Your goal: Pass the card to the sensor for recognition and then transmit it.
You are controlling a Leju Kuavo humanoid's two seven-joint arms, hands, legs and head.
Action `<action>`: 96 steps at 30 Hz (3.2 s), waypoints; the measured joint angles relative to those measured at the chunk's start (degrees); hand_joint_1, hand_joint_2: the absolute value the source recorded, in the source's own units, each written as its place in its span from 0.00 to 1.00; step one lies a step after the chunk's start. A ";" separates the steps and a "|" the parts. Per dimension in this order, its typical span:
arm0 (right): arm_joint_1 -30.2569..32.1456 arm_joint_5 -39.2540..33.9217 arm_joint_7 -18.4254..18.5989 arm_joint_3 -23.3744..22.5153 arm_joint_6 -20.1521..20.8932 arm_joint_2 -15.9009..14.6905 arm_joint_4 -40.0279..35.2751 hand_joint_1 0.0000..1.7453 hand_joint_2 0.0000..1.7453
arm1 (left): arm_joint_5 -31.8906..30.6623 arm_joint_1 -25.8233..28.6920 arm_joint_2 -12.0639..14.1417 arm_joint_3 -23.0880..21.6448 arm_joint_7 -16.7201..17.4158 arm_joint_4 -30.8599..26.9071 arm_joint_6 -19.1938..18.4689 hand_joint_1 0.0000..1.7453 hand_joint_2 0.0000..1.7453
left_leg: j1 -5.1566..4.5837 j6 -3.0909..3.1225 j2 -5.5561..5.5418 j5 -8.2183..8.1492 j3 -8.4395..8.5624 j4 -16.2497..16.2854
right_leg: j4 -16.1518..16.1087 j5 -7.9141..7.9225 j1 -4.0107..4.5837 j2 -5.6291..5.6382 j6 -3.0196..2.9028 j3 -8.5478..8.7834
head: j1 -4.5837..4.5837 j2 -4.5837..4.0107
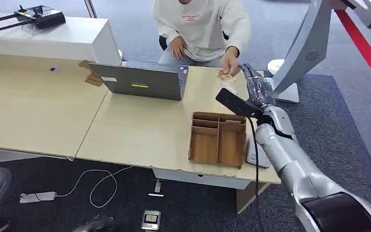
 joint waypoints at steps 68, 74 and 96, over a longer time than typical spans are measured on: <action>18.26 -3.93 13.92 3.87 21.05 -7.80 -36.63 0.00 1.00 | 2.99 2.35 1.16 0.39 2.03 0.00 3.58 0.00 0.00 | -0.01 0.01 -0.01 -0.02 -0.05 -0.01 | -0.01 0.00 0.02 0.00 0.01 -0.01 | 0.00 0.00; 18.42 -3.50 14.19 4.92 20.61 -7.43 -34.27 0.00 1.00 | 2.97 2.37 1.16 0.39 1.95 0.00 3.56 0.00 0.00 | -0.02 0.01 -0.01 -0.02 -0.06 -0.01 | -0.01 0.00 0.00 0.00 0.01 -0.02 | 0.00 0.00; 17.26 -1.79 12.46 6.51 15.50 -6.47 -23.98 0.00 1.00 | 2.82 2.52 1.16 0.39 2.01 0.00 3.63 0.00 0.00 | 0.00 0.01 -0.01 -0.02 -0.06 -0.01 | -0.01 0.00 -0.01 0.00 0.00 -0.03 | 0.00 0.00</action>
